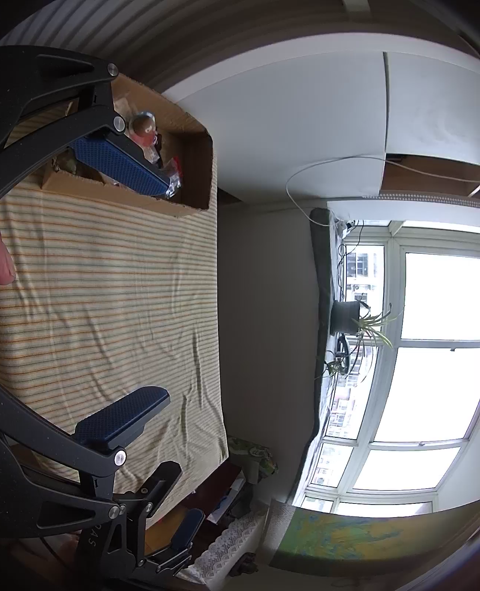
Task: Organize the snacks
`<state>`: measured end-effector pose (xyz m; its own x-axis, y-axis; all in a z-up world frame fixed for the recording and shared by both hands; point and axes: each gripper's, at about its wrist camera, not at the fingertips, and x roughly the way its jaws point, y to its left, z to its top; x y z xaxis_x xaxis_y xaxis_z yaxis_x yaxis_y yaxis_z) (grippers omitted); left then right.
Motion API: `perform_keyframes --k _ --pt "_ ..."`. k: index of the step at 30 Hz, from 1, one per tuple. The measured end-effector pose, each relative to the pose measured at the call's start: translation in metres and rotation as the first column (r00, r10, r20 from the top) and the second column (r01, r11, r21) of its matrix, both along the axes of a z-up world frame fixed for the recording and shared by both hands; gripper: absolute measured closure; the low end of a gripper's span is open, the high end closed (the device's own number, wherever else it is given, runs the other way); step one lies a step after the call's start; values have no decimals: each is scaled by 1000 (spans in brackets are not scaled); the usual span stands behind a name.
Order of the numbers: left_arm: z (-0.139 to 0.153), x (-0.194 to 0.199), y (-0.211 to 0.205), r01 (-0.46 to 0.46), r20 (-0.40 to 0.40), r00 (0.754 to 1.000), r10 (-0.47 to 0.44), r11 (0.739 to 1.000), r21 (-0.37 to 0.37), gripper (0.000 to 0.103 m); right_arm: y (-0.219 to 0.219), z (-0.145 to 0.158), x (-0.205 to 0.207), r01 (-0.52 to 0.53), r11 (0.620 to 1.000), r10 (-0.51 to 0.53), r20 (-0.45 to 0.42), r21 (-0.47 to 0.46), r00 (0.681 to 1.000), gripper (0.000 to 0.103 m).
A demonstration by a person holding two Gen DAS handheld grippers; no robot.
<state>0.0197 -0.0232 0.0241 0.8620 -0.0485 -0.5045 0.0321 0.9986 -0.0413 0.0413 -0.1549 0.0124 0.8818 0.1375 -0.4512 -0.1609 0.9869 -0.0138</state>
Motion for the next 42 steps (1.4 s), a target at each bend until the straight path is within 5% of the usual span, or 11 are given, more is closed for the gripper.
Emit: perform_keyframes --k 42 --pt "-6 1 2 13 -19 1000 -13 1000 -21 0 1 -6 -2 -11 1000 11 -15 -5 1000 0"
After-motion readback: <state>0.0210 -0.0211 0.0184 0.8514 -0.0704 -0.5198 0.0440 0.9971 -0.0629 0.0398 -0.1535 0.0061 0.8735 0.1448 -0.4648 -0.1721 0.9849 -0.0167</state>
